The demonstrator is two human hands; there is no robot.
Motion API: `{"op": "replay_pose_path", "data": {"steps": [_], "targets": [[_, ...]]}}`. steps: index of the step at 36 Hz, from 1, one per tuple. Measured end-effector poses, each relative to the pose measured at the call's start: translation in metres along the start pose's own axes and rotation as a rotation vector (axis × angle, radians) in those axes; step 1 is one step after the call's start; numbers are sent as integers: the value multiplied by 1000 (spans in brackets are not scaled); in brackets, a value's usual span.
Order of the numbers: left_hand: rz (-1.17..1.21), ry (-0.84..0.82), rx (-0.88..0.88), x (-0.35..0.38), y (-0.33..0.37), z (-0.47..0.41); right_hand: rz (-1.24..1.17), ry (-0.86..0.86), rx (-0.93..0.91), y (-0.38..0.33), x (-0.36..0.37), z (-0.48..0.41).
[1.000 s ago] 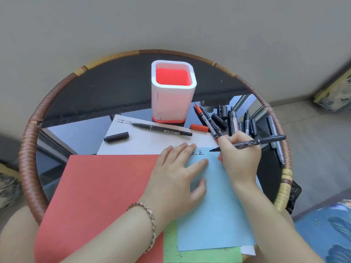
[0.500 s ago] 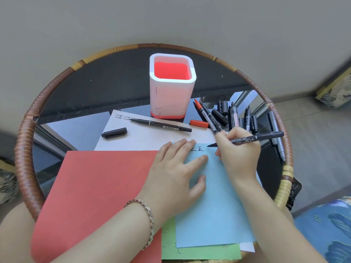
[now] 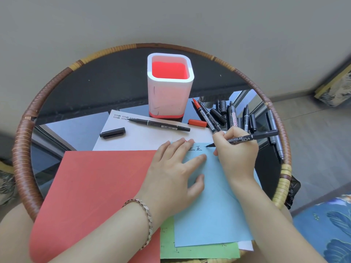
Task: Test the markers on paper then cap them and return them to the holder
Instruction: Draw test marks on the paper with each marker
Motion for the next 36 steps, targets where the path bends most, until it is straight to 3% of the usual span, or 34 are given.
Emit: {"op": "replay_pose_path", "data": {"steps": [36], "targets": [[16, 15, 2, 1, 0, 0, 3, -21, 33, 3, 2, -2]]}}
Point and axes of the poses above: each hand's wrist, its own z-axis away from the middle knuckle, its own x-axis out of the palm, y = z × x, the point moved 7 cm from there along -z, towards the middle knuckle, and after that the axes turned 1 degree about z, right-handed, at the moved point
